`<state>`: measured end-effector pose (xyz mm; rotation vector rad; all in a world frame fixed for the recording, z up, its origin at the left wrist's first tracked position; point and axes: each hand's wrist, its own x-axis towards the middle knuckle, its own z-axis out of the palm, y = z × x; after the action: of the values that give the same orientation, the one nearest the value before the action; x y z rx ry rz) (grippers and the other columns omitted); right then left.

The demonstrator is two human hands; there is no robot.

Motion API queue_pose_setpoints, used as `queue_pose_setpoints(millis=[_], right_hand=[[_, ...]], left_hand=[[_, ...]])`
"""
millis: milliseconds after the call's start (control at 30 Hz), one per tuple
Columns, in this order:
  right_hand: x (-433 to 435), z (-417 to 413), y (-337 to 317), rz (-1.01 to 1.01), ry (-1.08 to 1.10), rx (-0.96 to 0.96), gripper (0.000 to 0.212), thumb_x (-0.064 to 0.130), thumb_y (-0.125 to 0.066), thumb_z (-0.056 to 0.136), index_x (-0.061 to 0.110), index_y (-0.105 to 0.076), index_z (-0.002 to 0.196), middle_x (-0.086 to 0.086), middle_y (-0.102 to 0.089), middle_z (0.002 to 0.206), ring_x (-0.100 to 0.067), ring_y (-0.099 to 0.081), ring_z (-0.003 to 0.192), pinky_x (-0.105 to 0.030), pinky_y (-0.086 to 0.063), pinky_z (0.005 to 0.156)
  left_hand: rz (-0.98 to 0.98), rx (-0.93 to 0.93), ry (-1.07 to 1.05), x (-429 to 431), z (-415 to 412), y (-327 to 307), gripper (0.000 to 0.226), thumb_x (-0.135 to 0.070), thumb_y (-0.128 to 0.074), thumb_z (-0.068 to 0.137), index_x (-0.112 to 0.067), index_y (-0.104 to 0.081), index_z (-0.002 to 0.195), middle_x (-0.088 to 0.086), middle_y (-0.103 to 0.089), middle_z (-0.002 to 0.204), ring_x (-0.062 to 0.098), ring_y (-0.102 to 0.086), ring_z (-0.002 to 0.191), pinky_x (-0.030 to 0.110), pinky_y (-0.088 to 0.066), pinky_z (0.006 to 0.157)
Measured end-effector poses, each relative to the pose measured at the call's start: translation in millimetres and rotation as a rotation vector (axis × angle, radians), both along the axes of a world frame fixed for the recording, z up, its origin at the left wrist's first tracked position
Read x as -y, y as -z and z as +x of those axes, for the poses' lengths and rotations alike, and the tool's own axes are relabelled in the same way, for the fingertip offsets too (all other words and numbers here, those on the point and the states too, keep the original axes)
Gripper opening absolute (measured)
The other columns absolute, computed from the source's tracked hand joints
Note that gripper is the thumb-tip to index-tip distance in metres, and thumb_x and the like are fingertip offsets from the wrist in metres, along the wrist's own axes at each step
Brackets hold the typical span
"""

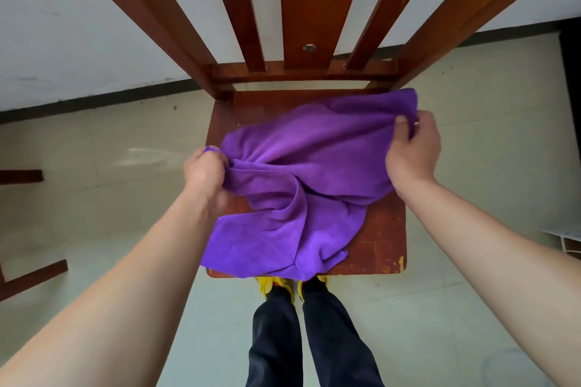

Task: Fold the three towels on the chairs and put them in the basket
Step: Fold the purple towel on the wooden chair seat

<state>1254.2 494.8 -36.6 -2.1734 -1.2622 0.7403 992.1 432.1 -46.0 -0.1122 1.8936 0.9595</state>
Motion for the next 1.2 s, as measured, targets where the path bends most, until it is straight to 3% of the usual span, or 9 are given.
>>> queue_pose_setpoints(millis=[67, 233, 367, 500, 600, 700, 867, 1000, 1200], right_hand=[[6, 6, 4, -0.057, -0.010, -0.011, 0.024, 0.022, -0.049, 0.098, 0.008, -0.055, 0.117, -0.004, -0.059, 0.097, -0.020, -0.053, 0.087, -0.026, -0.038, 0.078], [28, 24, 38, -0.471, -0.037, -0.126, 0.050, 0.008, -0.070, 0.079, 0.014, -0.056, 0.126, -0.008, -0.066, 0.115, -0.026, -0.062, 0.102, -0.040, -0.048, 0.097], [25, 28, 42, -0.525, 0.072, -0.221, 0.060, 0.028, -0.082, 0.069, 0.010, -0.060, 0.122, -0.002, -0.065, 0.115, -0.020, -0.063, 0.101, -0.037, -0.051, 0.094], [7, 26, 47, -0.575, 0.283, -0.413, 0.056, 0.046, -0.084, 0.058, 0.010, -0.068, 0.099, -0.008, -0.072, 0.100, -0.025, -0.069, 0.090, -0.045, -0.056, 0.087], [-1, 24, 44, -0.689, 0.254, -0.529, 0.044, 0.024, -0.086, 0.064, 0.009, -0.070, 0.102, -0.009, -0.073, 0.101, -0.025, -0.070, 0.090, -0.043, -0.056, 0.089], [-1, 24, 34, -0.673, 0.120, -0.522, 0.035, 0.009, -0.081, 0.071, 0.007, -0.069, 0.104, -0.009, -0.072, 0.100, -0.025, -0.070, 0.088, -0.037, -0.056, 0.085], [5, 35, 22, -0.377, -0.107, -0.091, 0.019, 0.017, -0.073, 0.081, 0.017, -0.064, 0.098, -0.003, -0.066, 0.090, -0.026, -0.065, 0.084, -0.038, -0.054, 0.081], [2, 31, 12, -0.208, -0.217, 0.057, 0.027, 0.016, -0.063, 0.089, 0.012, -0.058, 0.115, 0.004, -0.058, 0.094, -0.017, -0.054, 0.086, -0.026, -0.041, 0.078], [-24, 19, 15, -0.088, -0.214, 0.050, 0.022, 0.021, -0.064, 0.089, 0.007, -0.058, 0.105, 0.001, -0.056, 0.089, -0.019, -0.052, 0.081, -0.022, -0.032, 0.067]], left_hand=[[-0.032, -0.123, 0.065, 10, -6, 3, 0.032, 0.013, -0.039, 0.072, -0.015, -0.042, 0.058, -0.001, -0.046, 0.048, 0.019, -0.041, 0.054, 0.028, -0.035, 0.054], [-0.353, -0.130, 0.420, 42, -15, 20, 0.026, 0.006, -0.059, 0.077, -0.018, -0.050, 0.084, 0.006, -0.054, 0.072, 0.022, -0.049, 0.060, 0.024, -0.046, 0.046], [-0.432, -0.459, 0.731, 39, -21, 18, 0.025, -0.024, -0.069, 0.072, -0.020, -0.050, 0.088, 0.013, -0.066, 0.103, 0.033, -0.061, 0.098, 0.036, -0.047, 0.084], [-0.248, -0.582, 0.678, 1, -14, 21, 0.034, -0.036, -0.063, 0.080, -0.013, -0.056, 0.104, 0.012, -0.067, 0.109, 0.033, -0.060, 0.105, 0.036, -0.045, 0.087], [-0.172, -0.412, 0.692, -25, -9, 31, 0.039, -0.035, -0.080, 0.072, -0.013, -0.064, 0.101, 0.004, -0.069, 0.094, 0.026, -0.065, 0.090, 0.028, -0.047, 0.076], [-0.254, -0.319, 0.830, -31, 2, 29, 0.024, -0.021, -0.080, 0.068, -0.013, -0.058, 0.065, 0.004, -0.056, 0.063, 0.026, -0.055, 0.064, 0.026, -0.039, 0.059], [-0.087, -0.150, 0.452, -26, 9, 16, 0.030, 0.012, -0.054, 0.071, -0.013, -0.042, 0.060, 0.003, -0.042, 0.054, 0.015, -0.045, 0.036, 0.017, -0.029, 0.031], [0.023, -0.100, 0.289, -29, -2, 10, 0.040, 0.021, -0.044, 0.068, -0.019, -0.046, 0.069, 0.000, -0.047, 0.066, 0.015, -0.045, 0.055, 0.020, -0.036, 0.039], [0.083, -0.231, 0.196, -51, -15, -3, 0.047, 0.017, -0.045, 0.074, -0.019, -0.053, 0.103, -0.003, -0.058, 0.074, 0.008, -0.052, 0.049, 0.020, -0.040, 0.044]])
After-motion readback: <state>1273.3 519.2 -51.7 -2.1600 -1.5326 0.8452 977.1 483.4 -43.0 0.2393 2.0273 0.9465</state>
